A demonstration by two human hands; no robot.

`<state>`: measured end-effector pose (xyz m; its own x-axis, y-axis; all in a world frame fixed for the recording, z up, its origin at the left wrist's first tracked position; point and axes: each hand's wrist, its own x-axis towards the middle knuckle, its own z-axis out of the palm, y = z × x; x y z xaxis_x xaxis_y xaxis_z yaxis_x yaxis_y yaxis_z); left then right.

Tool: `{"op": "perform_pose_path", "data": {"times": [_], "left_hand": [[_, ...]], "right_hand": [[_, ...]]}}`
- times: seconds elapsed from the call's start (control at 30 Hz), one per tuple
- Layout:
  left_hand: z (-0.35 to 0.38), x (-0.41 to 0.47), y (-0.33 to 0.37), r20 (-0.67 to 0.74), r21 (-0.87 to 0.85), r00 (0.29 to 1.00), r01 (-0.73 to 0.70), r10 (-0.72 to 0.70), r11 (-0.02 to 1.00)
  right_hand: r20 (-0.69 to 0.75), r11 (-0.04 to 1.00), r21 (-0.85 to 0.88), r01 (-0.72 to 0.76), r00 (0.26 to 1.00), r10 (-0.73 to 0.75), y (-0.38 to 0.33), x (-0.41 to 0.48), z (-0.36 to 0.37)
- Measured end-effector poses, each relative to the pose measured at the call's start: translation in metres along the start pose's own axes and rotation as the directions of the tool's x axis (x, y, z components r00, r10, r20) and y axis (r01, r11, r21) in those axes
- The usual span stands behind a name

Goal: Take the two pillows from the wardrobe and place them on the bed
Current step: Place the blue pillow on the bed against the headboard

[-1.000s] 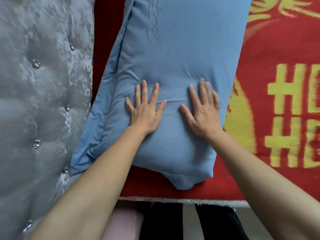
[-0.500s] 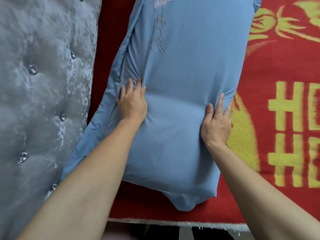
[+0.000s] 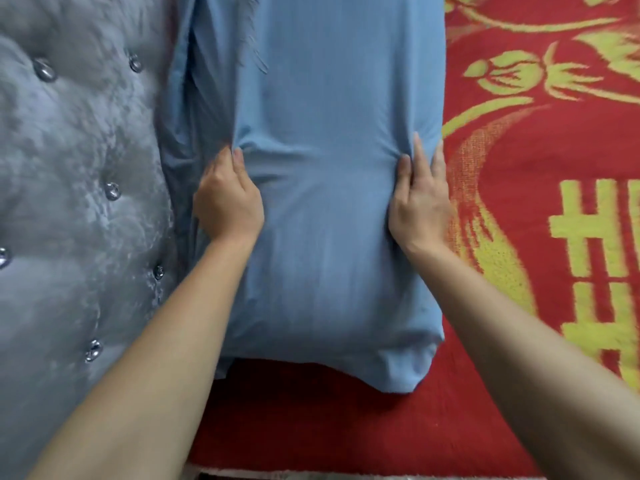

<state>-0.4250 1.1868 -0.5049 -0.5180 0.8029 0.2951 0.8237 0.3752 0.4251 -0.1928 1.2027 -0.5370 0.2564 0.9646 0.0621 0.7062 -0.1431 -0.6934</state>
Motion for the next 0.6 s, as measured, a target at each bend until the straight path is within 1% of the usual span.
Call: {"op": "perform_pose_path", "data": {"times": [0.07, 0.1, 0.17, 0.2, 0.23, 0.3, 0.37, 0.47, 0.6], "left_hand": [[0.011, 0.006, -0.018, 0.183, 0.097, 0.978, 0.079, -0.096, 0.992], [0.016, 0.0, -0.026, 0.273, 0.144, 0.956, 0.075, -0.113, 0.987], [0.024, -0.031, -0.041, 0.406, 0.198, 0.913, -0.042, -0.043, 0.979], [0.027, -0.049, -0.048, 0.451, 0.212, 0.892, -0.084, -0.021, 0.974], [0.029, -0.065, -0.056, 0.478, 0.219, 0.878, -0.082, -0.033, 0.972], [0.032, -0.085, -0.068, 0.485, 0.23, 0.868, -0.009, -0.106, 0.973], [0.033, -0.092, -0.074, 0.476, 0.24, 0.869, 0.023, -0.139, 0.97], [0.032, -0.094, -0.074, 0.467, 0.216, 0.878, 0.004, -0.107, 0.976], [0.027, -0.114, -0.077, 0.455, 0.234, 0.885, -0.009, -0.101, 0.972]], "right_hand": [[0.167, 0.991, -0.133, 0.019, 0.986, 0.004, -0.002, 0.008, 0.016], [0.254, 0.975, -0.213, 0.056, 0.967, -0.001, -0.001, 0.005, 0.022], [0.393, 0.924, -0.352, 0.152, 0.919, -0.001, 0.01, -0.013, 0.03], [0.426, 0.906, -0.384, 0.177, 0.905, 0.003, 0.017, -0.025, 0.031], [0.439, 0.9, -0.392, 0.188, 0.898, 0.003, 0.024, -0.037, 0.03], [0.447, 0.901, -0.382, 0.207, 0.895, -0.016, 0.036, -0.056, 0.027], [0.435, 0.898, -0.389, 0.207, 0.9, -0.019, 0.041, -0.07, 0.026], [0.403, 0.909, -0.383, 0.166, 0.915, 0.002, 0.044, -0.086, 0.028], [0.415, 0.897, -0.374, 0.237, 0.907, -0.067, 0.056, -0.098, 0.027]]}}
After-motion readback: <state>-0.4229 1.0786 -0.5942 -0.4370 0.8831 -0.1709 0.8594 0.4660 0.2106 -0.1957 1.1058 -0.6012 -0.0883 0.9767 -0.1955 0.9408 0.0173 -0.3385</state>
